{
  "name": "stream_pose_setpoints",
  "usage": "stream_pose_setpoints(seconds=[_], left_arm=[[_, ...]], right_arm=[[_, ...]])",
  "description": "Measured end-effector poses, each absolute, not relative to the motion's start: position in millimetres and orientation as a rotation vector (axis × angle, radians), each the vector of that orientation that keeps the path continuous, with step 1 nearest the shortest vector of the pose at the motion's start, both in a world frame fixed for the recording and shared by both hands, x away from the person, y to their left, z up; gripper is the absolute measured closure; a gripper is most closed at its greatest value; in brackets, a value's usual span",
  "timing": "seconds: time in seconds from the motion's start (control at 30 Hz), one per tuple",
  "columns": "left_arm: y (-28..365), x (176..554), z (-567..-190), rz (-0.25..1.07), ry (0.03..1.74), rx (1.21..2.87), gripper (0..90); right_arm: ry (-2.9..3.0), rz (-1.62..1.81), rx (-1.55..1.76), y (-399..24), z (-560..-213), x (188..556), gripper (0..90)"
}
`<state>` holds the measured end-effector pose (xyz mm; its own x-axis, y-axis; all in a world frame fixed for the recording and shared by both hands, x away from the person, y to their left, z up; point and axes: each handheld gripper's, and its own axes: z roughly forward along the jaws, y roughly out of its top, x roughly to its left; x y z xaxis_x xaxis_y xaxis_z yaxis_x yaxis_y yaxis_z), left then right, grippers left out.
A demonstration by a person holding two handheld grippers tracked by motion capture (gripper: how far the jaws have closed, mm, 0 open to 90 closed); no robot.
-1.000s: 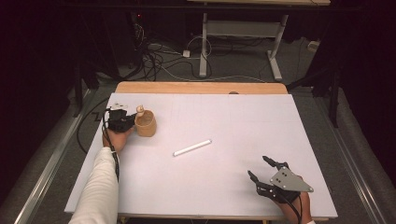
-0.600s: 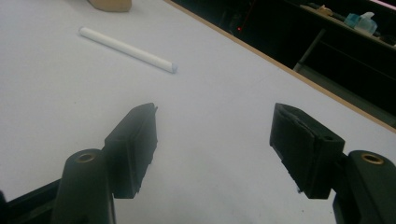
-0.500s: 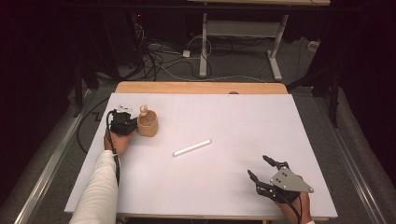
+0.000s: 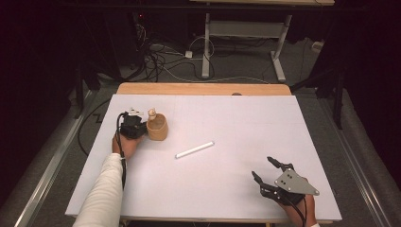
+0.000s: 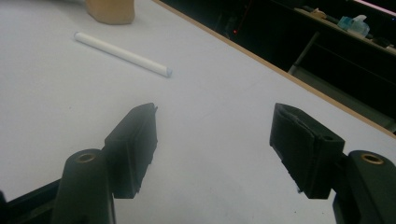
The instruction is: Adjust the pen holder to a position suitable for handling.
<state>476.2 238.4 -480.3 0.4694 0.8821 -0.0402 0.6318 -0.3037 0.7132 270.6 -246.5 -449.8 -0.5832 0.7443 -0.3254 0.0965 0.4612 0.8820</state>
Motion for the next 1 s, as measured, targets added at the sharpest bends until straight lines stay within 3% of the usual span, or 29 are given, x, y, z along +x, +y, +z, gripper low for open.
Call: stream_pose_setpoints(seconds=[0.5,1.0], left_arm=[[187.6,469.1,-479.6,0.469,1.115,2.125,87.3],[173.9,468.8,-479.7,0.456,1.074,2.148,87.2]], right_arm=[[1.989,1.132,0.7,-246.4,-450.2,270.9,32.2],[1.99,1.127,0.699,-247.1,-450.0,270.8,32.2]])
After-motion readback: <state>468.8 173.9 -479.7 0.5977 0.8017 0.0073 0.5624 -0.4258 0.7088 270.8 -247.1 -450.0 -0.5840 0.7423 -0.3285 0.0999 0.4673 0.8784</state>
